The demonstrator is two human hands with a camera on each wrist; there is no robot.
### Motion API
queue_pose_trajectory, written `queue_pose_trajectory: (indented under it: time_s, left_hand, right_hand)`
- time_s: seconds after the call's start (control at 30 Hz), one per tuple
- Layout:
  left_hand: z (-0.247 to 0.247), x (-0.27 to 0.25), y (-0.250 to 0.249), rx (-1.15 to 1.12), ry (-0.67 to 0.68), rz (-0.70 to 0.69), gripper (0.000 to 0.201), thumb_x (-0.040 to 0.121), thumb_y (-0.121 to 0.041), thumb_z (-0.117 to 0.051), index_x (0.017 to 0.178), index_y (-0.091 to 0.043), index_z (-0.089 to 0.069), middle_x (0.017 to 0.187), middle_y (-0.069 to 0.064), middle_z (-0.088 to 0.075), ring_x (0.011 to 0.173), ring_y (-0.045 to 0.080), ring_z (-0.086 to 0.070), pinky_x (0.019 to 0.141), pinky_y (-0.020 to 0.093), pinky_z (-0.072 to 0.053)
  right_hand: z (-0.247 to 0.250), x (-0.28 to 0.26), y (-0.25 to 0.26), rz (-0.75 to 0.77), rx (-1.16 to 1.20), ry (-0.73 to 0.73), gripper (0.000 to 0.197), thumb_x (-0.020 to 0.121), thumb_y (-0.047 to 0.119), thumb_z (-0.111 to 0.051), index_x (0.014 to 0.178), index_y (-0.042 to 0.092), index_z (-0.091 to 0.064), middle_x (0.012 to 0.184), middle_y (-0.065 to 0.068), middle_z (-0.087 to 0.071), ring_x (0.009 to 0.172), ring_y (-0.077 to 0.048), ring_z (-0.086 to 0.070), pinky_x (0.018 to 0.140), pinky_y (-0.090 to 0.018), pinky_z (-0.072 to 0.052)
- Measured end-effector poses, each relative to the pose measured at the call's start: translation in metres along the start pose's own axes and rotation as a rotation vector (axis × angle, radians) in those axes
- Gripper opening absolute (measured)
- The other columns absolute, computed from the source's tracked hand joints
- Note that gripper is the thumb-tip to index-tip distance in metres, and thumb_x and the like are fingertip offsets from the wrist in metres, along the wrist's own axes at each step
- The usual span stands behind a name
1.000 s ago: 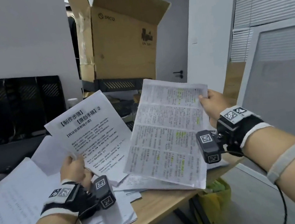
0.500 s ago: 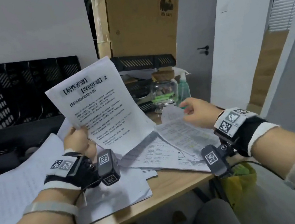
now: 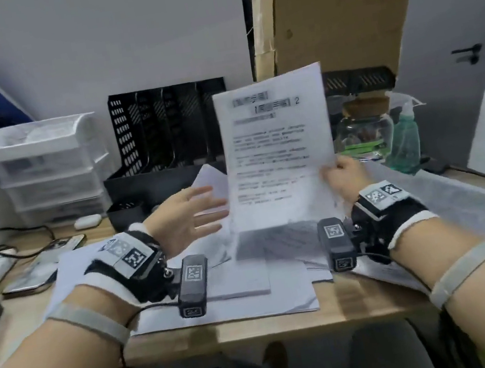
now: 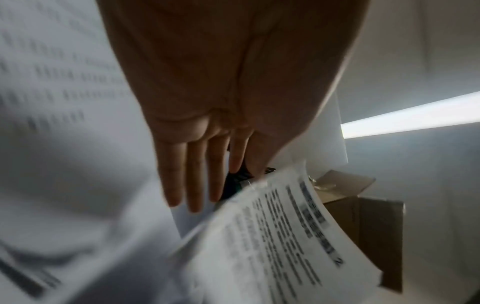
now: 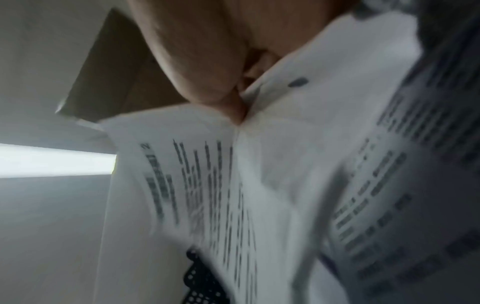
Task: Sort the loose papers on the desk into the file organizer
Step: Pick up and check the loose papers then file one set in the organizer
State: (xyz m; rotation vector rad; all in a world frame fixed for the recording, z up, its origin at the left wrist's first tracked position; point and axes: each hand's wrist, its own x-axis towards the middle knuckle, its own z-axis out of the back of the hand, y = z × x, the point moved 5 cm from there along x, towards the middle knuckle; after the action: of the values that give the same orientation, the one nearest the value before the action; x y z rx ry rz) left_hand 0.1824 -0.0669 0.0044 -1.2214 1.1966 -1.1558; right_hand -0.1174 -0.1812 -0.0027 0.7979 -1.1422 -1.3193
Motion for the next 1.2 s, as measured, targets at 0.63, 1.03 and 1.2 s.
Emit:
queue_pose_trajectory:
  time_s: [0.63, 1.03, 1.2]
  left_hand:
    - [-0.016, -0.091, 0.025, 1.489, 0.226, 0.014, 0.049, 0.1, -0.034, -0.057, 0.148, -0.035, -0.049, 0.151, -0.003, -0.05, 0.136, 0.021, -0.048, 0.113, 0.038, -0.038]
    - [0.033, -0.122, 0.029, 1.06, -0.12, 0.03, 0.044, 0.1, -0.027, -0.058, 0.143, -0.031, -0.052, 0.15, -0.009, -0.046, 0.139, 0.011, -0.045, 0.107, 0.019, -0.034]
    - [0.153, -0.136, 0.027, 1.139, -0.514, 0.555, 0.069, 0.086, -0.037, -0.073, 0.146, -0.02, -0.042, 0.147, 0.006, -0.051, 0.126, 0.025, -0.053, 0.103, 0.035, -0.044]
  right_hand:
    - [-0.07, -0.012, -0.036, -0.281, 0.694, 0.231, 0.041, 0.084, -0.005, -0.054, 0.122, 0.007, -0.065, 0.11, -0.014, -0.075, 0.094, -0.034, -0.075, 0.079, -0.045, -0.06]
    - [-0.078, -0.027, -0.019, -0.243, 0.692, 0.403, 0.031, 0.095, -0.008, -0.045, 0.102, 0.015, -0.065, 0.092, -0.006, -0.077, 0.071, -0.024, -0.077, 0.052, -0.037, -0.061]
    - [-0.081, -0.03, -0.016, -0.222, 0.665, 0.407, 0.031, 0.095, -0.008, -0.046, 0.108, 0.014, -0.064, 0.102, -0.007, -0.074, 0.08, -0.025, -0.076, 0.056, -0.035, -0.061]
